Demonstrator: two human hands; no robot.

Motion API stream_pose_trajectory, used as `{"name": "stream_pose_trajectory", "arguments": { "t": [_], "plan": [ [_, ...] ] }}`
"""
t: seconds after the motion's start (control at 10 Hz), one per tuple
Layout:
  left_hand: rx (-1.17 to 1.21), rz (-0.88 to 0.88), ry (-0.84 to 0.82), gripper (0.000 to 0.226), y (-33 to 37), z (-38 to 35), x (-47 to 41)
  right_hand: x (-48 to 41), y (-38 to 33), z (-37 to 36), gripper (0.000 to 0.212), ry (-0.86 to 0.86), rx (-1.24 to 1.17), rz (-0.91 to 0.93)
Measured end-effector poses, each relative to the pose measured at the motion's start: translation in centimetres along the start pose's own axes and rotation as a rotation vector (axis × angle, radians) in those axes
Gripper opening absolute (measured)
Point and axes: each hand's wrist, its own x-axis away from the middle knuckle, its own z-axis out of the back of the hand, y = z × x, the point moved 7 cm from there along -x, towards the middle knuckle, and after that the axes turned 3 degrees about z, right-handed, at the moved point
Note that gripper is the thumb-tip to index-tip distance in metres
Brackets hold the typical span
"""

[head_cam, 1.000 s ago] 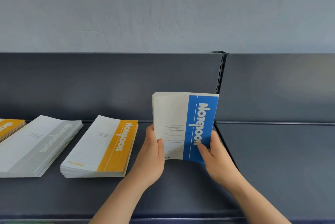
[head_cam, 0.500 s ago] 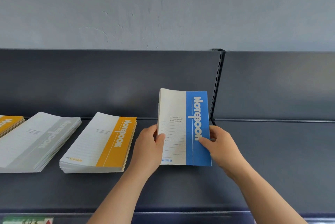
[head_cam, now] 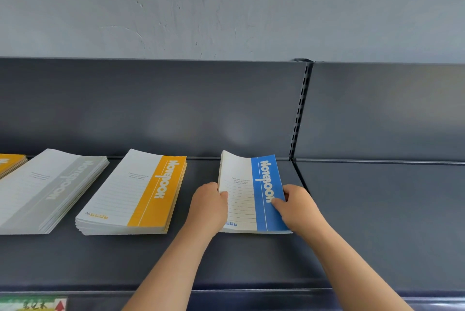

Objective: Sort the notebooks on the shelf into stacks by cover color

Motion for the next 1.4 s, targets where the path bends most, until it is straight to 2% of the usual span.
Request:
{"name": "stream_pose_trajectory", "arguments": {
  "t": [0.2, 0.3, 0.4, 0.5, 0.8, 0.9, 1.0, 1.1, 1.2, 1.4],
  "plan": [
    [-0.084, 0.034, 0.02, 0.028, -0.1, -0.2, 0.1, 0.0, -0.2, -0.2, 0.019, -0.018, 0.101, -0.015],
    [-0.034, 0.017, 0.061, 0.036, 0.2, 0.6, 0.7, 1.1, -0.8, 0.5, 0.03, 0.011, 0.024, 0.012],
    [0.078, -0.02, 0.041, 0.037, 0.4, 0.5, 1.1, 2.7, -1.7, 1.1, 0.032, 0.025, -0.105, 0.073],
    [0.106, -0.031, 0.024, 0.022, 0.3, 0.0, 1.5, 3.5, -2.0, 0.6, 0.029, 0.018, -0.158, 0.127],
    [0.125, -0.011, 0.019, 0.042, -0.2, 0.1, 1.9, 3.6, -1.7, 0.7, 0.02, 0.016, -0.142, 0.142],
    [0.128, -0.044, 0.021, 0.029, -0.1, 0.0, 2.4, 3.7, -1.6, 0.1, 0.003, 0.021, -0.115, 0.156],
    [0.128, -0.045, 0.025, 0.026, -0.1, 0.0, 2.5, 4.0, -1.9, -0.3, 0.02, 0.02, -0.107, 0.162],
    [0.119, -0.036, 0.031, 0.044, -0.1, 0.0, 2.5, 4.1, -1.9, -0.4, 0.035, 0.025, -0.093, 0.159],
    [0.078, -0.024, 0.048, 0.053, -0.2, 0.4, 2.5, 4.0, -2.0, -0.3, 0.036, 0.023, -0.047, 0.161],
    [-0.067, -0.143, 0.107, 0.047, 0.0, 2.6, 3.1, 4.7, -4.2, 1.1, 0.016, 0.078, 0.134, 0.288]
  ]
}}
